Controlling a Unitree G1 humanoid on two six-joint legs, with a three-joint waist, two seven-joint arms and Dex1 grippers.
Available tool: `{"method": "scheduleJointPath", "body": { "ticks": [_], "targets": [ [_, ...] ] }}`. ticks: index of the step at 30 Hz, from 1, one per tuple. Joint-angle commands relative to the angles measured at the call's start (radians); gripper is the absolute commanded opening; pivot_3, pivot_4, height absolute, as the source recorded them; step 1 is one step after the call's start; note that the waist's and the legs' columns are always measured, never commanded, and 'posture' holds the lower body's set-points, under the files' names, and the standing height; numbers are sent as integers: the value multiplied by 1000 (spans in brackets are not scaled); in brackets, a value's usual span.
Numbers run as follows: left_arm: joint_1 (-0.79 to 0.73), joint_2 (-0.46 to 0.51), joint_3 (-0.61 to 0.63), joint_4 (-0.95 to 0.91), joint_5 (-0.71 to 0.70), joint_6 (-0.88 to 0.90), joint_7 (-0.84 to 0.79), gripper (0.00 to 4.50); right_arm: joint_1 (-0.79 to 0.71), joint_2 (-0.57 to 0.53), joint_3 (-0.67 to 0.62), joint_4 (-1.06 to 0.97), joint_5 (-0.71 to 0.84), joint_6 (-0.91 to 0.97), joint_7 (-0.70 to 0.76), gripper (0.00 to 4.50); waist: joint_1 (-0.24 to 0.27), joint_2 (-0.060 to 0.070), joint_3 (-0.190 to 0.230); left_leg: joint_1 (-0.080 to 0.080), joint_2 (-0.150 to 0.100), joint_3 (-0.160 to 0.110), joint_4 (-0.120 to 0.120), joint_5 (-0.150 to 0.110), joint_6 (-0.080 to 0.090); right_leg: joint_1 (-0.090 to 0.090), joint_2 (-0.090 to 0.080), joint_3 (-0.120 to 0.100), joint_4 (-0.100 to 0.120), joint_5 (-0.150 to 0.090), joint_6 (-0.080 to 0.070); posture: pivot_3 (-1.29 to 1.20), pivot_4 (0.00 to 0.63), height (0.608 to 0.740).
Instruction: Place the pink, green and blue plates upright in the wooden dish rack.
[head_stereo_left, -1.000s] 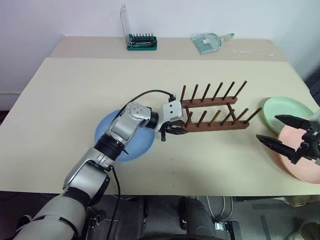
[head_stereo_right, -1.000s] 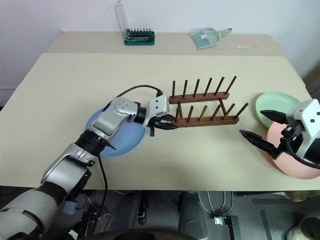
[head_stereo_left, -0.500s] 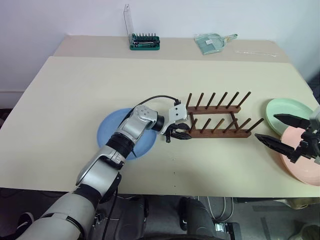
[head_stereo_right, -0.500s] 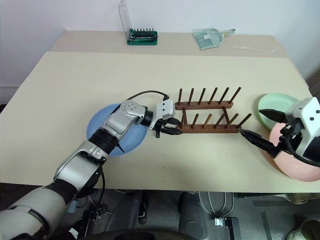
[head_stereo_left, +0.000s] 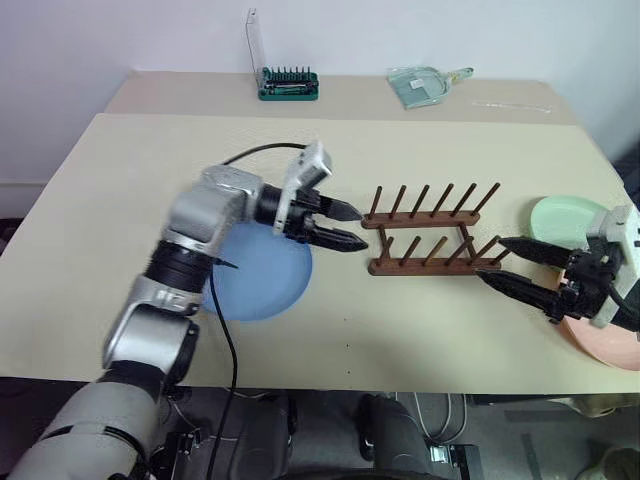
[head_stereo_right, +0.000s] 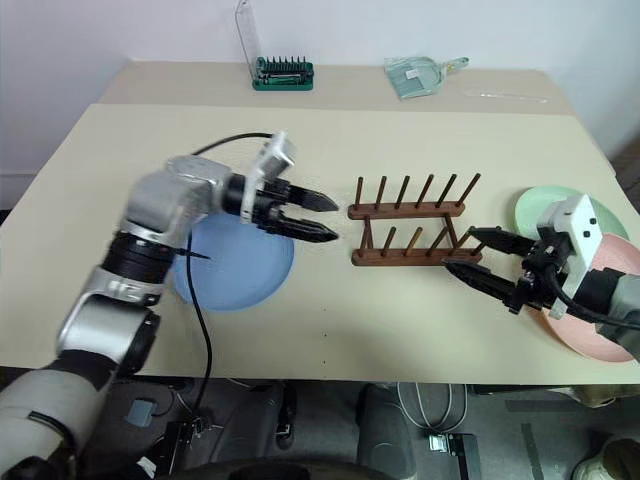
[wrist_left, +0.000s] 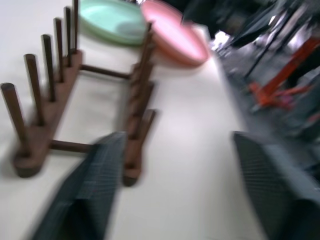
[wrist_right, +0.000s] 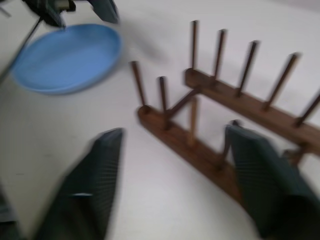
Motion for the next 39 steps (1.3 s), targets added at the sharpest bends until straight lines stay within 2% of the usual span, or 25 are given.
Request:
{"method": "scheduleJointPath", "body": {
  "ticks": [1,3,4,6,9,12,15,19,23,31,39],
  "targets": [
    [5,-19,47,-107,-131,124,9,1184,2,-23,18,-3,-1,-7,7,1091,2,0,0,0,0,0,1,0,0,0,0,0,0,0,0,0,150,724],
    [31,-37,-20,-149,-113,115,29,186,19,-48,83,18,-95,-47,-3,131,1,0,0,-1,0,0,3,0,1,0,0,0,1,0,0,0,150,724],
    [43,-55,-59,-159,-86,81,47,80,27,-62,117,28,-145,-71,-6,49,2,0,0,-1,0,0,3,-1,1,0,0,0,1,0,0,0,150,724],
    [55,-94,-136,-164,-42,35,75,80,17,-77,176,46,-225,-121,-26,49,1,0,0,-1,0,0,4,-1,1,1,0,0,1,0,0,0,150,724],
    [54,-138,-210,-160,-3,7,109,80,-22,-67,216,44,-257,-144,-48,49,0,0,0,-1,0,0,5,-1,1,0,0,0,1,0,0,0,150,724],
    [59,-145,-326,-138,125,-95,172,80,-29,-75,263,48,-330,-186,-66,49,-2,0,0,-1,0,0,5,-1,1,0,1,0,2,0,0,0,150,724],
    [64,-124,-425,-140,216,-123,199,80,-41,-65,316,59,-388,-221,-85,49,0,0,0,-1,0,0,5,-1,1,0,1,0,1,0,0,0,150,724],
    [72,-147,-440,-124,271,-172,256,80,-49,-37,369,79,-441,-265,-105,49,2,0,0,-1,0,0,6,-1,2,0,0,0,1,-1,0,0,150,724],
    [58,-196,-446,6,394,-316,389,80,-81,-10,416,122,-509,-342,-133,49,2,0,0,-2,0,0,8,-1,2,1,0,0,1,-1,-1,0,150,724],
    [35,-286,-415,197,474,-460,458,80,-110,-24,482,207,-611,-421,-122,49,3,0,0,-2,0,0,8,-2,3,1,0,0,1,0,0,0,150,724],
    [34,-312,-386,242,511,-513,476,80,-180,-21,554,332,-732,-517,-127,49,0,0,0,-2,0,1,8,-2,3,0,0,0,2,0,0,0,150,724]
  ]
}}
